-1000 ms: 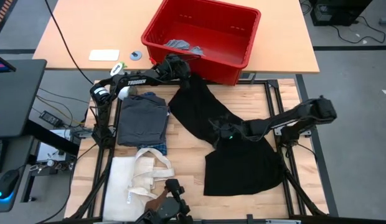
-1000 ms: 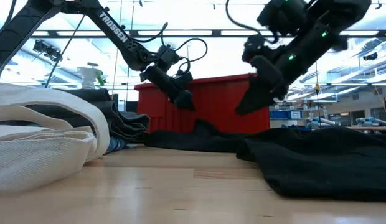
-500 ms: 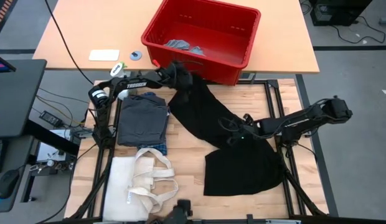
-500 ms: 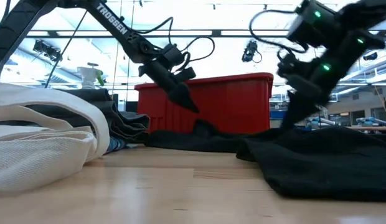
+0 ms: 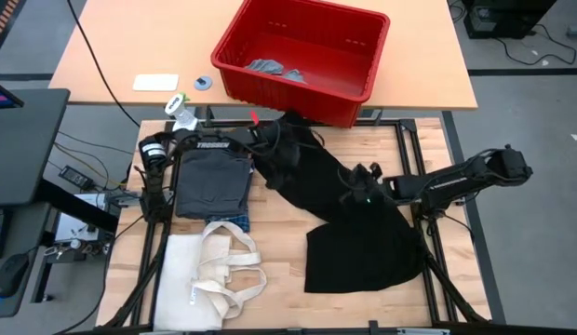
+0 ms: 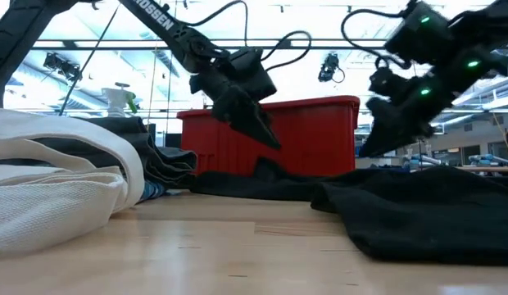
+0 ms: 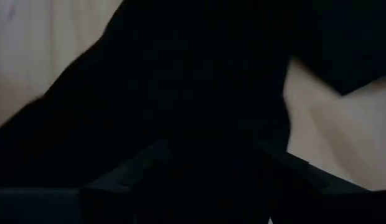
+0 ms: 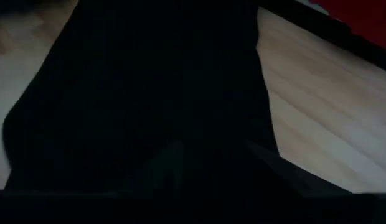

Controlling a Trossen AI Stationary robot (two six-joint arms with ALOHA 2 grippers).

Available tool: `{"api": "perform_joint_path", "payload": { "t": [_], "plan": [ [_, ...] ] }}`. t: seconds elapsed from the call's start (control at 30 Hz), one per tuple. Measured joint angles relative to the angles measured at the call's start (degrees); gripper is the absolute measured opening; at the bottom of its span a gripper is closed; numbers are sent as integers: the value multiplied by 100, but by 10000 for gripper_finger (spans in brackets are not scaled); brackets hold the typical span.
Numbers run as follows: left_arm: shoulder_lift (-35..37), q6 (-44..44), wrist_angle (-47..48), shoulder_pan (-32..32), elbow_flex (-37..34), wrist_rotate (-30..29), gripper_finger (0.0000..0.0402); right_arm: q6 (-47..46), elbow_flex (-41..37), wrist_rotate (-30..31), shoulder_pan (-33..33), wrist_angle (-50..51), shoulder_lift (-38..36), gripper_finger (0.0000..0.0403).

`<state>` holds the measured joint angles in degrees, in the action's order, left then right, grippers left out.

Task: Fold Laundry from Bin
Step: Fold the black shirt

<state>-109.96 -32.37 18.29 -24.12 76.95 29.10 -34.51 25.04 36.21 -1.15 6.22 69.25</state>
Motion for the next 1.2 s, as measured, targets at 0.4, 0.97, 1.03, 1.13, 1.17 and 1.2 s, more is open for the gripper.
{"api": "perform_joint_path", "payload": {
  "t": [0.4,0.97,1.03,1.13,1.17,1.2],
  "plan": [
    [-590,-1703,-2029,-244,-3,-2614,231,413,0,-1466,483,-601,614,173],
    [-815,-1539,-879,241,1419,-3713,185,-477,2,-726,-705,-763,675,173],
    [-877,-1531,-475,87,1746,-3706,176,-516,2,-675,-751,-800,673,173],
    [-1095,-1525,-43,-281,2301,-3437,166,-532,0,-541,-811,-834,675,173],
    [-1205,-1531,147,-415,2477,-3410,162,-503,1,-505,-818,-873,675,173],
    [-1311,-1546,235,-535,2658,-3385,160,-492,2,-455,-821,-905,675,173]
  ]
}}
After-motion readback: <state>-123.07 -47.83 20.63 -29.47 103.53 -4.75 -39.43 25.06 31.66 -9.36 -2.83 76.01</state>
